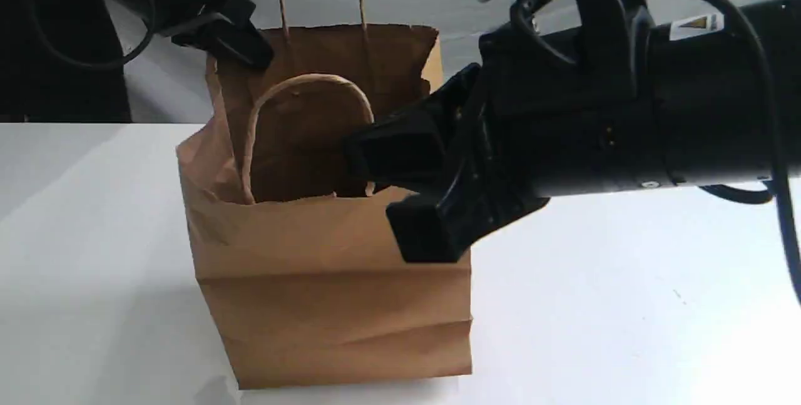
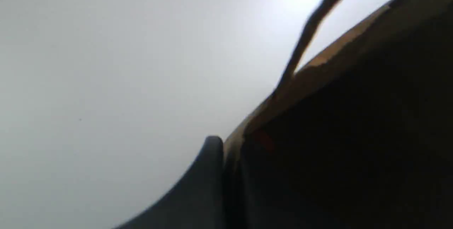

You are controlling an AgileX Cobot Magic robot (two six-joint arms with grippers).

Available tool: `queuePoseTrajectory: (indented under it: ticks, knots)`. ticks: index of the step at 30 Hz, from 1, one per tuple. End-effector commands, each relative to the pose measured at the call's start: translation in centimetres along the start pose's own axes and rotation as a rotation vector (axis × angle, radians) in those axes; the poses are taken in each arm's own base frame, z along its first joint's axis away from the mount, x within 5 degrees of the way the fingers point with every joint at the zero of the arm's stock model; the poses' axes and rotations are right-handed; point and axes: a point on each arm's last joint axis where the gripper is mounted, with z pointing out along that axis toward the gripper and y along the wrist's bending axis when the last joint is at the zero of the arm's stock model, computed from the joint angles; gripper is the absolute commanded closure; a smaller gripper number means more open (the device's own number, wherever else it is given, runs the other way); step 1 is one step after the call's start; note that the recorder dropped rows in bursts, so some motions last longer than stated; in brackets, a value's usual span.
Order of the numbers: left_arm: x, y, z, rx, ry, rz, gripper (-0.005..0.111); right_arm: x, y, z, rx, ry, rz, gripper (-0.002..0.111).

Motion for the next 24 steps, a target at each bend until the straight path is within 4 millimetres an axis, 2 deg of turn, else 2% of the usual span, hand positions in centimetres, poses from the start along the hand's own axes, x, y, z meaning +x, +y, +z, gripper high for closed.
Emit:
queuePoseTrajectory:
  ticks: [1, 7, 11, 14, 21, 24]
  knots:
    - [-0.1, 0.2, 0.4, 0.003, -0.005, -0.021, 0.107, 0.0, 0.1, -0.3, 0.005, -0.005, -0.012, 0.108]
    - [-0.1, 0.3, 0.8, 0.018, -0.009, -0.03, 0.107, 1.5, -0.4, 0.3, 0.055, 0.006, 0.01, 0.108]
    - [-0.1, 0.2, 0.8, 0.025, -0.014, -0.03, 0.102, 2.5, -0.7, 0.6, 0.078, 0.017, 0.026, 0.108]
    - [-0.1, 0.2, 0.8, 0.028, -0.016, -0.032, 0.092, 2.4, -0.8, 0.6, 0.086, 0.011, 0.025, 0.108]
    - [-0.3, -0.1, 0.8, 0.052, -0.033, -0.064, 0.053, 2.3, -0.9, 0.6, 0.103, -0.003, 0.027, 0.108]
    - [-0.3, -0.1, 0.7, 0.05, -0.032, -0.081, 0.049, 2.3, -1.0, 0.6, 0.107, -0.006, 0.027, 0.108]
